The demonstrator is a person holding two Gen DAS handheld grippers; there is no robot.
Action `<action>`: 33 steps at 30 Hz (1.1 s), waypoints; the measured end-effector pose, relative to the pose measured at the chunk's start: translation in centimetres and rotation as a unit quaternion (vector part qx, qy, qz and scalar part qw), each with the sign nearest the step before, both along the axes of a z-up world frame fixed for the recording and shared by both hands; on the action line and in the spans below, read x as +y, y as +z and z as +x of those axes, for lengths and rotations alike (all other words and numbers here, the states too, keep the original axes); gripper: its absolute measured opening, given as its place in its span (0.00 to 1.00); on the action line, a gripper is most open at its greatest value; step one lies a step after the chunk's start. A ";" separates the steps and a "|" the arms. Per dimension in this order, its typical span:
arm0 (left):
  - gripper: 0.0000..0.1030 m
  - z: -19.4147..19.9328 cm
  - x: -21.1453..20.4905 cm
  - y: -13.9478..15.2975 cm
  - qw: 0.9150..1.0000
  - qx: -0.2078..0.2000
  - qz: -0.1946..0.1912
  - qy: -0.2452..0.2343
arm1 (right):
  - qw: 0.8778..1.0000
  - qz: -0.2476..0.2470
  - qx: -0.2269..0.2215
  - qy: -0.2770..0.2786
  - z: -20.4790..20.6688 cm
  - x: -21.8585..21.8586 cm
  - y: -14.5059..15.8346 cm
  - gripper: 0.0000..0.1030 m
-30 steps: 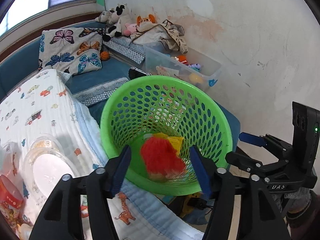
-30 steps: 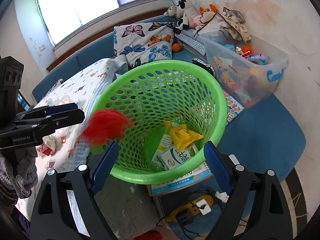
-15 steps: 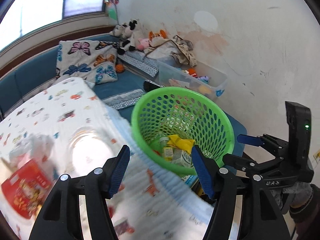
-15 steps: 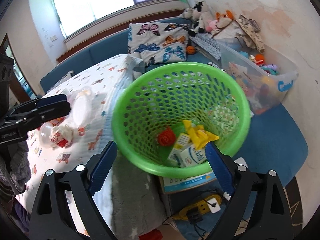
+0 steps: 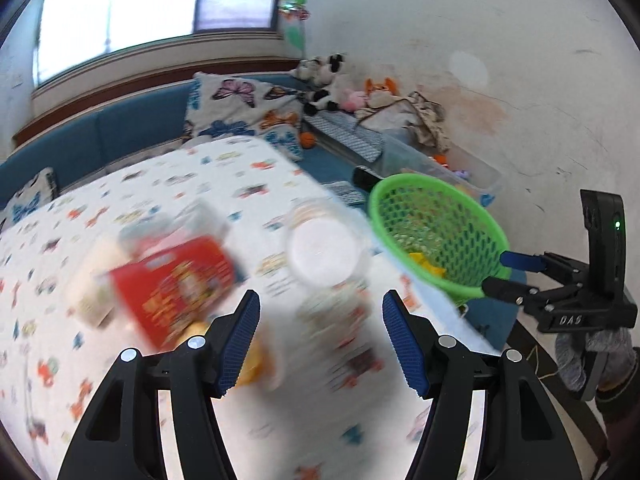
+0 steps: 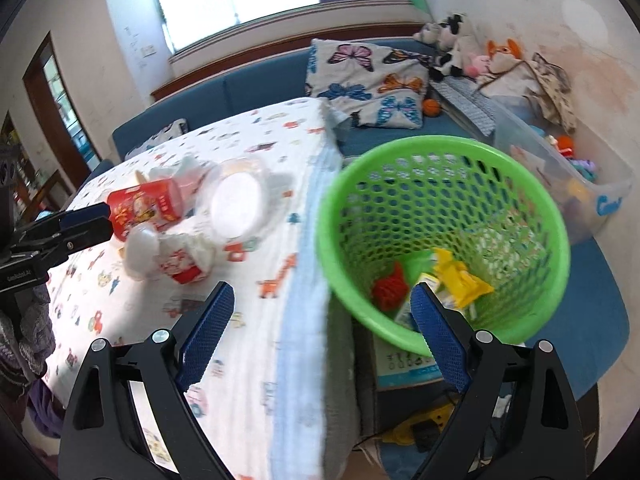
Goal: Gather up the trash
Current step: 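Move both grippers back toward the table items, then grasp the crumpled white-and-red paper with the right gripper while the left gripper grasps the small clear cup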
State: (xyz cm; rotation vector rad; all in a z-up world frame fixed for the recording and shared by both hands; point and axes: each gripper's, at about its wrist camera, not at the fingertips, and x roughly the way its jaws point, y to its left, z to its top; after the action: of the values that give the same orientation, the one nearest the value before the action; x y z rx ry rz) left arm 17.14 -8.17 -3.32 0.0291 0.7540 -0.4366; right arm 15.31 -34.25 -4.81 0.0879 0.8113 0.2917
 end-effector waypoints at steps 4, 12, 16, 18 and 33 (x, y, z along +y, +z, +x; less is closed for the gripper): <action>0.60 -0.9 3.2 -1.1 1.000 0.010 -0.004 0.025 | 1.000 -0.001 0.002 0.026 0.3 2.2 -0.1 0.87; 0.60 -2.2 7.4 -2.7 0.997 0.024 -0.019 0.064 | 0.995 -0.009 0.015 0.099 1.5 7.9 -0.7 0.87; 0.60 -2.5 8.4 -3.1 0.997 0.028 -0.025 0.071 | 0.993 -0.020 0.022 0.118 2.1 10.0 -1.6 0.86; 0.59 -2.6 8.6 -3.3 0.997 0.030 -0.027 0.070 | 0.991 -0.018 0.028 0.127 2.6 10.9 -2.1 0.84; 0.52 -1.4 5.8 -2.8 0.998 0.032 -0.047 0.017 | 0.990 -0.007 0.046 0.137 5.4 13.2 -3.9 0.61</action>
State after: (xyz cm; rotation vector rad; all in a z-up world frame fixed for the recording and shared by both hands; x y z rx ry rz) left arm 15.70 -2.33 -6.16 -0.0856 0.7958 -0.4409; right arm 20.72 -21.01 -8.71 -0.0240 0.9186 0.5438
